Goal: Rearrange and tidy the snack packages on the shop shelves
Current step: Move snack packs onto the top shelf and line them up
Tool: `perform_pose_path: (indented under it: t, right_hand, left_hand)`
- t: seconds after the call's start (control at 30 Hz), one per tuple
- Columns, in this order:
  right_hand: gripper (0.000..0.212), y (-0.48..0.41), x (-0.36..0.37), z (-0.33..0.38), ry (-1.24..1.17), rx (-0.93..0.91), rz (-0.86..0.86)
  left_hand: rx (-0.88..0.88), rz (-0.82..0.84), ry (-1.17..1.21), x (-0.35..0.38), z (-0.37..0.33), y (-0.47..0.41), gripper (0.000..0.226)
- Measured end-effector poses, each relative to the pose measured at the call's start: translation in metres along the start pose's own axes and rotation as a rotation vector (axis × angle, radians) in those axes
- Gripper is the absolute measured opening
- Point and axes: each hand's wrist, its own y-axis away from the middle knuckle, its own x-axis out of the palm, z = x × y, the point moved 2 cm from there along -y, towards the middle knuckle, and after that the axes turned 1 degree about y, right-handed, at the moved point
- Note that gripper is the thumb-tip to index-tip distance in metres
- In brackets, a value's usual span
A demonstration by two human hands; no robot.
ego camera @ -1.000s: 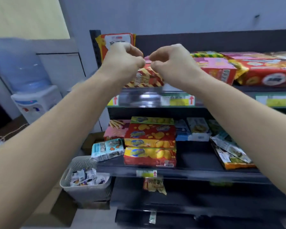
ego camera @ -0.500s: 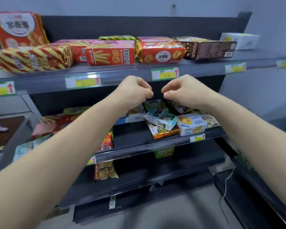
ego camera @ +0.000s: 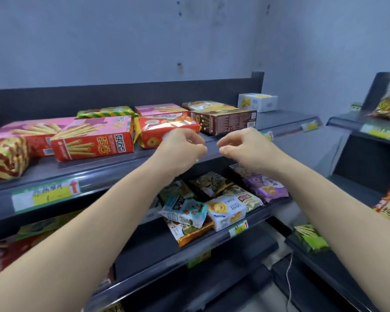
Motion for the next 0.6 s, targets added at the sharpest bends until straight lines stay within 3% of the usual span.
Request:
perform_pose_path:
  t: [0.2, 0.33, 0.5, 0.6]
  right_hand:
    - [0.024, -0.047, 0.009, 0.022, -0.100, -0.005, -0.054]
    - [0.029, -0.085, 0.021, 0.032, -0.172, 0.122, 0.037]
    - [0.024, -0.124, 0.040, 0.029, -0.383, 0.320, 0.126]
    - [0.026, -0.137, 0.050, 0.024, -0.505, 0.389, 0.111]
  left_hand:
    - [-0.114, -0.407, -0.040, -0.054, 0.013, -0.033, 0.029]
    - [-0.327, -0.314, -0.183, -0.071, 0.015, -0.052, 0.021]
    - [-0.395, -0.261, -0.182, -0.070, 0.008, -0.064, 0.015]
    - [-0.429, -0.215, -0.123, -0.068, 0.002, -0.069, 0.030]
